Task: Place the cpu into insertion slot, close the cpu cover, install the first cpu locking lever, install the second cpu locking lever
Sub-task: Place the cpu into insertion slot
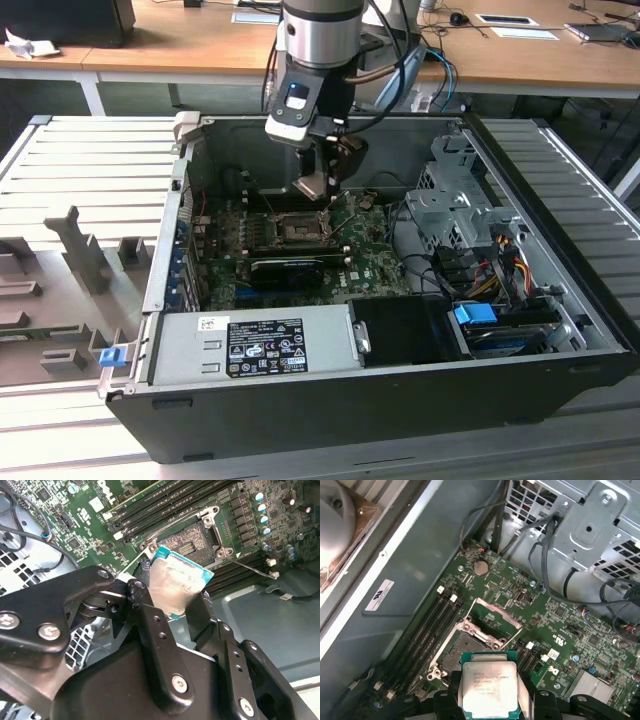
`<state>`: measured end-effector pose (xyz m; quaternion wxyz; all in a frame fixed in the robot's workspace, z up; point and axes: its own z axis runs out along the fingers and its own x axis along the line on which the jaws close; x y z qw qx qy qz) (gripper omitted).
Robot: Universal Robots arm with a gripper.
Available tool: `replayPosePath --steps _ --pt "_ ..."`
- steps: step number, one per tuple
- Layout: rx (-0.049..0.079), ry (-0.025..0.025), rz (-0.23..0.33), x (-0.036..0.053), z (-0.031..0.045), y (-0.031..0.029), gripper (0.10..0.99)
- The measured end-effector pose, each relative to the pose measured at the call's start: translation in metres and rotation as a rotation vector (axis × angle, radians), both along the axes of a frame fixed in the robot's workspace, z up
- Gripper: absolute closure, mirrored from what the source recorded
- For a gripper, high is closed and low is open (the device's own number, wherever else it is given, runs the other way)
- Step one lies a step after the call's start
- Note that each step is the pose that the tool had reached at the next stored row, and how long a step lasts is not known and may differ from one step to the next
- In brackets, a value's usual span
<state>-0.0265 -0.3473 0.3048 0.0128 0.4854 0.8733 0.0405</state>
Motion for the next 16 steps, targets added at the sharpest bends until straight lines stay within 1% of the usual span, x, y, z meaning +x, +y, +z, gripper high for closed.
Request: replayPosePath --steps 3,16 --pt "0.000 0.0000 -0.041 0.0000 -0.0010 0.0000 0.557" --pt "0.000 0.0000 -0.141 0.0000 -0.0043 0.0000 0.557"
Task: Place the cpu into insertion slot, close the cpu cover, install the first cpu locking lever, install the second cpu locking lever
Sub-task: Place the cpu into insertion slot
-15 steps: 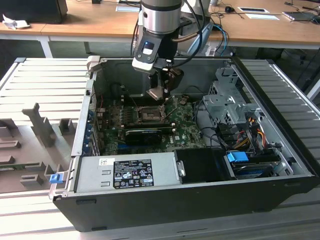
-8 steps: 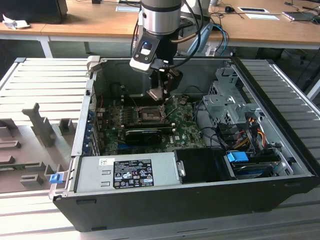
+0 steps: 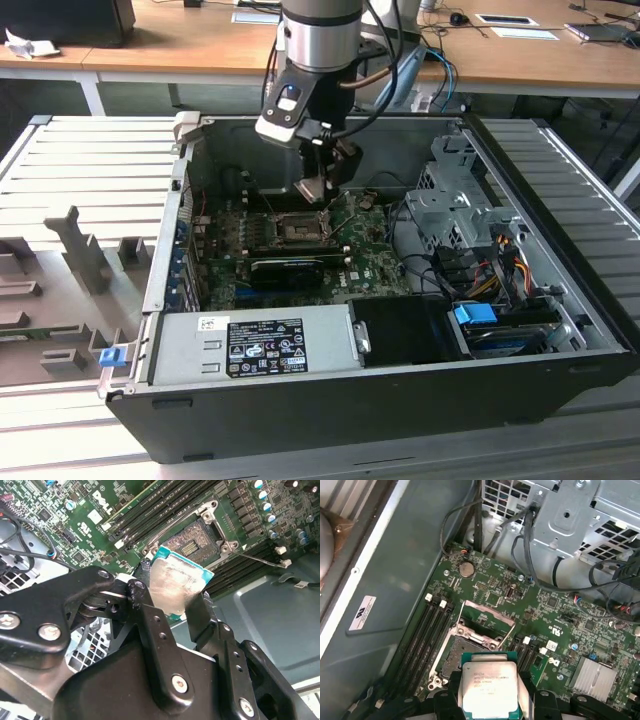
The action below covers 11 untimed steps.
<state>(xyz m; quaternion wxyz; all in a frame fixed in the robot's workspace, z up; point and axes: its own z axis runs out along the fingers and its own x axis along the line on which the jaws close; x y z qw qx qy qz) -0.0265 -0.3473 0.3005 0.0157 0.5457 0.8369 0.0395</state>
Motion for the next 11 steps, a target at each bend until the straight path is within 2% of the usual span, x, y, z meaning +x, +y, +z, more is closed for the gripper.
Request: replayPosePath --steps 11 --pt "0.000 0.0000 -0.061 0.0000 -0.0023 0.0000 0.557"
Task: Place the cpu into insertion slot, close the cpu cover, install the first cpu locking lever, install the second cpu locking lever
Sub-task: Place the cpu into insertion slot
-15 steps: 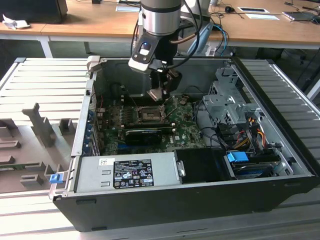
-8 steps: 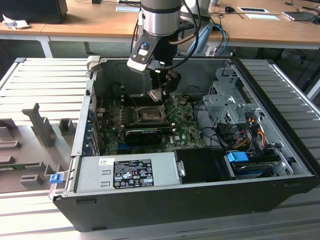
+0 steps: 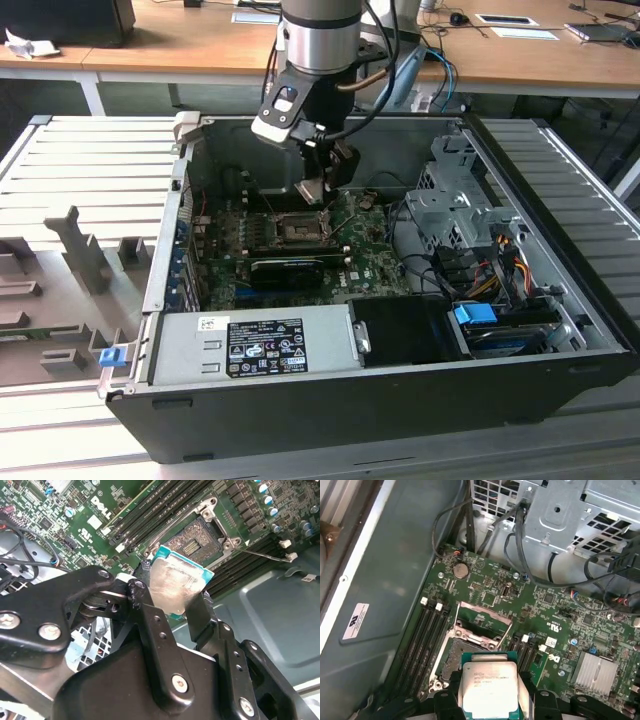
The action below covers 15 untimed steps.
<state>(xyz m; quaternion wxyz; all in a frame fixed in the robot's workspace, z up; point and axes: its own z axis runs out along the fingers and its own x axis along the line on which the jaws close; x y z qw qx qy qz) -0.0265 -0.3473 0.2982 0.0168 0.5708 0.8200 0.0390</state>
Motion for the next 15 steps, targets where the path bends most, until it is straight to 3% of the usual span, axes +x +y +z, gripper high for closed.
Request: replayPosePath --steps 10,15 --pt "0.000 -0.0002 -0.070 0.0000 -0.0030 0.0000 0.557" --pt "0.000 0.0000 -0.173 0.0000 -0.0082 0.0000 0.557"
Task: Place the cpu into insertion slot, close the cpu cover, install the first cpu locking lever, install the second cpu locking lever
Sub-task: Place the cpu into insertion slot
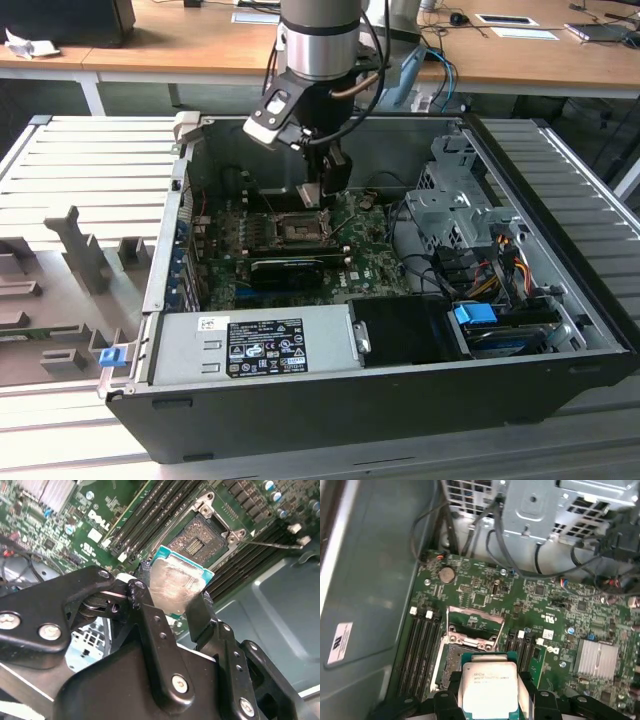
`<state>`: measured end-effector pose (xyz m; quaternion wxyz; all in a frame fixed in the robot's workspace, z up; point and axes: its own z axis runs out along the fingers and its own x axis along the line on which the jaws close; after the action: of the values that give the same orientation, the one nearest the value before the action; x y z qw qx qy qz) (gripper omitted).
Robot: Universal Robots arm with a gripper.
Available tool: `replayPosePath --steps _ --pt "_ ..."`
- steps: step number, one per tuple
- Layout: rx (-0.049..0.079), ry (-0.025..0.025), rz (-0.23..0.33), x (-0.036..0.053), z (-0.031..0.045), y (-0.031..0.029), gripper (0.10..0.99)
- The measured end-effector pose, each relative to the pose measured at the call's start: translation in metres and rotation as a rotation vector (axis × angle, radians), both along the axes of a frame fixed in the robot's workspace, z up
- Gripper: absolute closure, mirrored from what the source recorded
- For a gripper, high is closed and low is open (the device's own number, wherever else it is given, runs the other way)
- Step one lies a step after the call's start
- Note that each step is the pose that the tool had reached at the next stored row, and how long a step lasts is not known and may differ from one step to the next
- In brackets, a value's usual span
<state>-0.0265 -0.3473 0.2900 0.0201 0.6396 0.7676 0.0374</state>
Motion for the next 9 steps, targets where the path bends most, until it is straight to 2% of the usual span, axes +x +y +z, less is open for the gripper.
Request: replayPosePath --steps 5,7,9 --pt "0.000 0.0000 -0.075 0.0000 -0.0104 0.0003 0.557" --pt "-0.002 0.0000 -0.078 0.0000 -0.0138 0.0003 0.557" --pt "-0.002 0.0001 -0.078 -0.0001 -0.0202 0.0004 0.557"
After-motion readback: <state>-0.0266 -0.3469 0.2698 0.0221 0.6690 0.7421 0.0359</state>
